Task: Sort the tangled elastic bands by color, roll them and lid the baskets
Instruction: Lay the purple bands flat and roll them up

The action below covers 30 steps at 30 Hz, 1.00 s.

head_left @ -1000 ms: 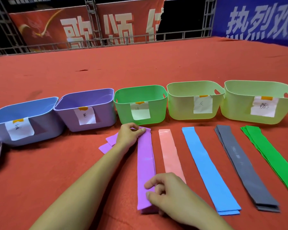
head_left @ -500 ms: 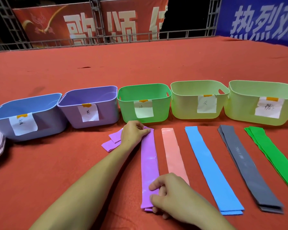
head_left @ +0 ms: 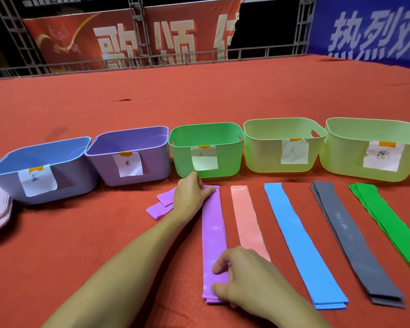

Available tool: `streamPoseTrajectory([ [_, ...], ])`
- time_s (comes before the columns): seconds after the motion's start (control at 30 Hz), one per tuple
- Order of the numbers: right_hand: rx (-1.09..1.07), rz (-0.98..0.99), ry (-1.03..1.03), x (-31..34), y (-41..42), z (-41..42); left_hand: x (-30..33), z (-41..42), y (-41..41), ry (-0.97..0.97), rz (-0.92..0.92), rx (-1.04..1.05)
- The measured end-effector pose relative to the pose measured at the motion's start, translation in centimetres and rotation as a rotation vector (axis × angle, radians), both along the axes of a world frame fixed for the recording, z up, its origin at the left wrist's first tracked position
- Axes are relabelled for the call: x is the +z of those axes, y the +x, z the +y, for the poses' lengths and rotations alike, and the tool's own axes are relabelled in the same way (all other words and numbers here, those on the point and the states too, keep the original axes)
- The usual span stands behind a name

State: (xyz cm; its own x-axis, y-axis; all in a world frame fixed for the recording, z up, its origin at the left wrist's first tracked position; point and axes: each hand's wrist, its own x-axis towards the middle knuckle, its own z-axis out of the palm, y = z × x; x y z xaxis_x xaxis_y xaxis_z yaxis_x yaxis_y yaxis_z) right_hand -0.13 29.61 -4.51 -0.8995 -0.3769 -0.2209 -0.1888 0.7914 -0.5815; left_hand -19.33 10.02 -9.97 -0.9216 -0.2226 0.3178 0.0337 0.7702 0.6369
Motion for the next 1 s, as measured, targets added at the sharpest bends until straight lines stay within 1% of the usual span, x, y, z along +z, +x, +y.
streamPoseTrajectory([
  [0.13,-0.011,-0.054,-0.046,-0.3,-1.0,0.1,0.5,-0.5,0.8,0.079,-0.029,-0.035],
  [0.23,0.026,-0.177,-0.160,0.1,-1.6,0.1,1.4,-1.7,1.9,0.105,-0.004,-0.063],
  [0.33,0.005,-0.318,-0.291,0.2,-1.9,0.3,2.3,-4.3,3.3,0.128,0.044,-0.008],
  [0.43,-0.020,-0.333,-0.392,-0.1,-2.3,0.0,2.8,-7.3,4.9,0.218,0.059,0.045],
  [0.47,-0.030,-0.326,-0.425,-0.2,-2.4,-0.1,2.7,-8.1,5.4,0.221,0.055,0.056],
  [0.57,-0.043,-0.296,-0.476,-0.1,-2.8,-0.4,2.4,-9.3,6.7,0.151,0.004,0.066],
  [0.67,-0.060,-0.290,-0.528,0.0,-3.1,-0.9,1.7,-9.3,7.3,-0.016,-0.044,0.126],
  [0.7,-0.067,-0.292,-0.553,0.0,-3.2,-1.0,1.5,-9.3,7.4,-0.044,-0.055,0.138],
  [0.87,-0.078,-0.265,-0.645,-0.2,-4.0,-1.6,0.9,-10.5,7.1,-0.017,-0.172,0.089],
  [1.0,-0.091,-0.211,-0.723,-0.5,-4.7,-1.9,1.8,-10.2,7.3,-0.117,-0.105,0.095],
])
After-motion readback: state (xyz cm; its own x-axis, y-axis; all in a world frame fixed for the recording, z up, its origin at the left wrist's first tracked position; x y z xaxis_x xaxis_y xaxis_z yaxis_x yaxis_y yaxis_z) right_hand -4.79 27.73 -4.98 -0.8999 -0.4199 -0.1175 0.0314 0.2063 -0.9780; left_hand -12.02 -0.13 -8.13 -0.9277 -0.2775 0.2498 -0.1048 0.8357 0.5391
